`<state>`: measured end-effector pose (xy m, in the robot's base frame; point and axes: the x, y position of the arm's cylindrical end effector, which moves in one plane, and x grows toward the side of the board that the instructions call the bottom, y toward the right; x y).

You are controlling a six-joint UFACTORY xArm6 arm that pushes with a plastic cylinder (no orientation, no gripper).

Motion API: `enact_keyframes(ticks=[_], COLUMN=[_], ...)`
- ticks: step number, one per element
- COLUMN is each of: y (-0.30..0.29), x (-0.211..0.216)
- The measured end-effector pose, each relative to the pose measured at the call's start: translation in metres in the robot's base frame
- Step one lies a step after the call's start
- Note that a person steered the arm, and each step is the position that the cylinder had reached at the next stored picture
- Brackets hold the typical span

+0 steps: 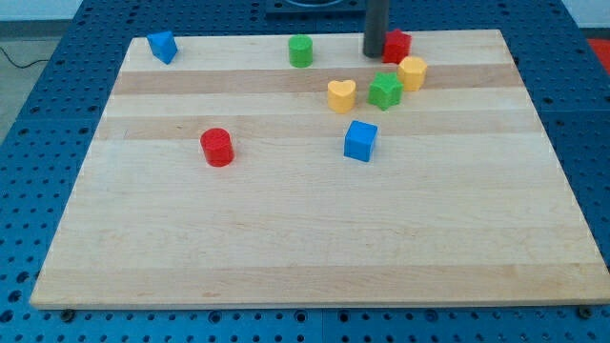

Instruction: Move the red star to the top right

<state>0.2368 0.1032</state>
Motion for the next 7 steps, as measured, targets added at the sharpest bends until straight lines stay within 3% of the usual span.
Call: enact_keyframes(ticks=[4, 6, 7], y=[0.073, 0.073, 0.073], x=[-0.001, 0.042, 0.044])
